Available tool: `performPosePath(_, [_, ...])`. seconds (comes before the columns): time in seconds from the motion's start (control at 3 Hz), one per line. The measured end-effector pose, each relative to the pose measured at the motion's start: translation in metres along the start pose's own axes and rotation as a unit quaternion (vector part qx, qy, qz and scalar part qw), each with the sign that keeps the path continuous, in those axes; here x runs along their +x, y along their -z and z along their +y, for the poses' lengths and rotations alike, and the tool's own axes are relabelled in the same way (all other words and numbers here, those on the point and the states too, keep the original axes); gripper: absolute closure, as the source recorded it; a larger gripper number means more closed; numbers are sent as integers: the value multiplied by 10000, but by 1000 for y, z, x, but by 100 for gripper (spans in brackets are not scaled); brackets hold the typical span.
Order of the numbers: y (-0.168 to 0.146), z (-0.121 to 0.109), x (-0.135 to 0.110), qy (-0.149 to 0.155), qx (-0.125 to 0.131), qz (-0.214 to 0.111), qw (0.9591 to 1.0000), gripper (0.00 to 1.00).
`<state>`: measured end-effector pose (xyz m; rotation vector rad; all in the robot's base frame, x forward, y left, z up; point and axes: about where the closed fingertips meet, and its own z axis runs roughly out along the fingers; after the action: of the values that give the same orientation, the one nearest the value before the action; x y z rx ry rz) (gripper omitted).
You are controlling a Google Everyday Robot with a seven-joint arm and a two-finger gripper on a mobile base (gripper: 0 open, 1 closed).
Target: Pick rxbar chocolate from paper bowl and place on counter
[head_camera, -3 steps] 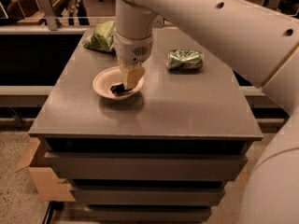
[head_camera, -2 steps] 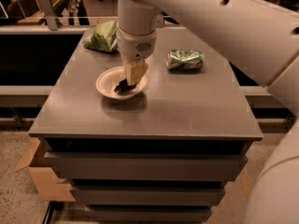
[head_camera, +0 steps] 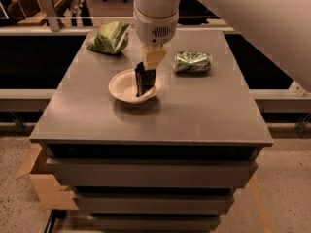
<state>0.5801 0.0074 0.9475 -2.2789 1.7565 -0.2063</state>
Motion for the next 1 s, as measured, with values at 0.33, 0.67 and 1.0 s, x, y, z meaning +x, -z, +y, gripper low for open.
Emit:
performPosePath(0.33, [23,-6,15,-314,375,145,9987,100])
performPosePath(0.67, [42,-10,33,-638,688,263,9952,100])
performPosePath(1.0, [48,-11,54,-957,830,397,9912,100])
